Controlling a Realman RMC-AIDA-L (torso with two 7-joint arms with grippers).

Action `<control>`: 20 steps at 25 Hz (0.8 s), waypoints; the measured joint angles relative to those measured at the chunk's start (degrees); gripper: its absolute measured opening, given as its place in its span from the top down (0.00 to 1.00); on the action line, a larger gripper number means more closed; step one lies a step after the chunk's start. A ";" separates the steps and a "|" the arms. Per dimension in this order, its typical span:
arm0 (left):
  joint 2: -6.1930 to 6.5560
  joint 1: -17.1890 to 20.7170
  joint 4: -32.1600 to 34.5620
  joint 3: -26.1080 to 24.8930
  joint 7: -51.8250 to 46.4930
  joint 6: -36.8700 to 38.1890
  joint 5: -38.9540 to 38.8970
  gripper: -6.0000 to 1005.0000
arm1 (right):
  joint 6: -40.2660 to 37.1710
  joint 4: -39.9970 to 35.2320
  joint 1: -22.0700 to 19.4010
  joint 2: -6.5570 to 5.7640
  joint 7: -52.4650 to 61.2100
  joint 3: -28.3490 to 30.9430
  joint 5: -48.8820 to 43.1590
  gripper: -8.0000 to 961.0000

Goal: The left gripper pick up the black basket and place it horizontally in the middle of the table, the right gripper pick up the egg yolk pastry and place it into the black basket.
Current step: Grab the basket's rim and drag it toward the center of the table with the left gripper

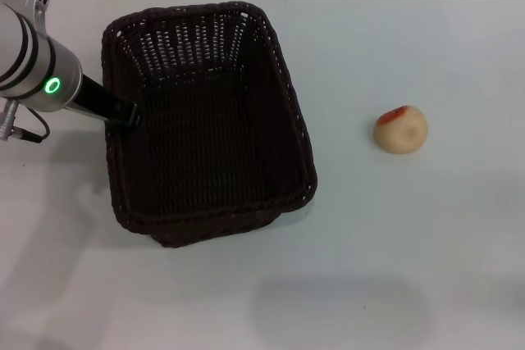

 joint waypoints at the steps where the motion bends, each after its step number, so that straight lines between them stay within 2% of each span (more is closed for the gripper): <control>1: 0.00 0.00 0.00 0.00 0.00 0.00 0.00 0.51 | 0.00 0.00 0.00 0.00 0.00 0.00 0.00 0.24; 6: 0.09 0.05 -0.53 1.04 0.41 0.03 0.40 0.68 | -0.17 -0.09 -0.09 0.01 0.00 0.00 0.00 0.24; 8: 0.13 -0.05 -0.51 1.22 0.87 0.13 0.46 0.69 | -0.19 -0.09 -0.09 0.01 0.00 0.00 0.00 0.24; 13: 0.12 -1.71 -0.75 2.13 10.02 0.33 1.04 0.71 | -0.22 -0.11 -0.09 0.08 0.00 0.01 -0.16 0.24; 20: 0.12 -5.89 -2.43 3.61 20.21 0.98 1.16 0.72 | -0.69 -0.18 -0.11 0.10 0.00 -0.04 -0.17 0.24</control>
